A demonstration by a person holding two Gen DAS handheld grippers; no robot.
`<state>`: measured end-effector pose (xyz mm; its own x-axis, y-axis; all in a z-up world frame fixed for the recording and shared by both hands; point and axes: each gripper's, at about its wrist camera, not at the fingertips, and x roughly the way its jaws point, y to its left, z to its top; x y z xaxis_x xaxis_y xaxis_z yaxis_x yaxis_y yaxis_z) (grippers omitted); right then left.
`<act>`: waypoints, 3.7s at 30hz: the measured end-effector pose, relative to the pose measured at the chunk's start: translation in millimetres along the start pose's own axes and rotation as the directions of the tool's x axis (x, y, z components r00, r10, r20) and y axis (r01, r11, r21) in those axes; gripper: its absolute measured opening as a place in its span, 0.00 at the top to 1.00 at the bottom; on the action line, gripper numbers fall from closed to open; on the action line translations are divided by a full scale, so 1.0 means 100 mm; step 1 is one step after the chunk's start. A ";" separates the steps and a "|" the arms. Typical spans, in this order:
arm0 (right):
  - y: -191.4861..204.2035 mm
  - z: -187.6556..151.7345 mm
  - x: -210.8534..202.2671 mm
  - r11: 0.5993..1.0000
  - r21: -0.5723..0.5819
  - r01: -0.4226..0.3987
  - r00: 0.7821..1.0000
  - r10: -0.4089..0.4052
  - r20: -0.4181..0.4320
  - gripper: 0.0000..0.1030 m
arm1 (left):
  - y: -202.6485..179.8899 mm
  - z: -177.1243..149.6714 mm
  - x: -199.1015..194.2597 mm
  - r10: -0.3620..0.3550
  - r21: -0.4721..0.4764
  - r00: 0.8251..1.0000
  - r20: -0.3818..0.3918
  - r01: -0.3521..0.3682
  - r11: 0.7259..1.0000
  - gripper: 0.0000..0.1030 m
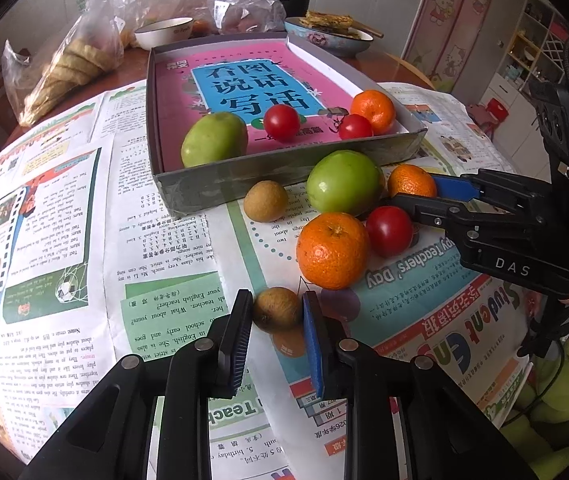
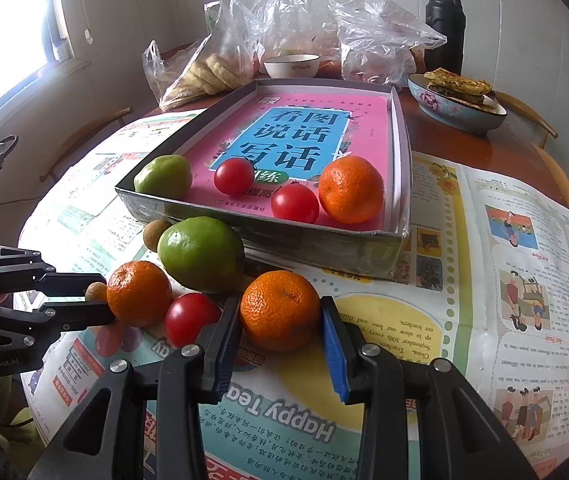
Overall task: Organize fruits
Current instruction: 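Grasp the brown kiwi with the left tool while the right tool grasps the mandarin orange, then lift the kiwi and the mandarin with both tools and carry them over the tray, then lower the kiwi and the mandarin onto the pink book and open both tools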
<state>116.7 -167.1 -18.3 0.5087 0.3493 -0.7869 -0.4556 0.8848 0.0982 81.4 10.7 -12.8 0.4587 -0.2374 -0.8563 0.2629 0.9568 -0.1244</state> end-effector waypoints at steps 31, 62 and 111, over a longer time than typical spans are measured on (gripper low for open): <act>-0.03 0.14 -0.26 1.000 -0.002 -0.003 0.997 0.003 0.075 0.62 | -0.07 0.53 -0.29 0.013 0.027 0.993 0.119 -0.017 0.999 0.75; -0.27 0.72 -0.14 1.000 0.008 -0.006 0.991 0.005 0.131 0.62 | -0.18 1.02 0.21 -0.048 0.064 0.997 0.054 0.044 0.997 0.75; -0.11 1.11 0.64 0.996 -0.089 0.008 0.998 -0.012 -0.054 0.62 | -0.01 1.09 0.40 -0.130 0.021 0.991 -0.025 0.130 0.991 0.75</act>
<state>235.7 -120.3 -2.2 0.4743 0.3211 -0.8197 -0.5152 0.8563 0.0374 191.6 -17.7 7.7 0.3995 -0.3553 -0.8451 0.3385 0.9139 -0.2241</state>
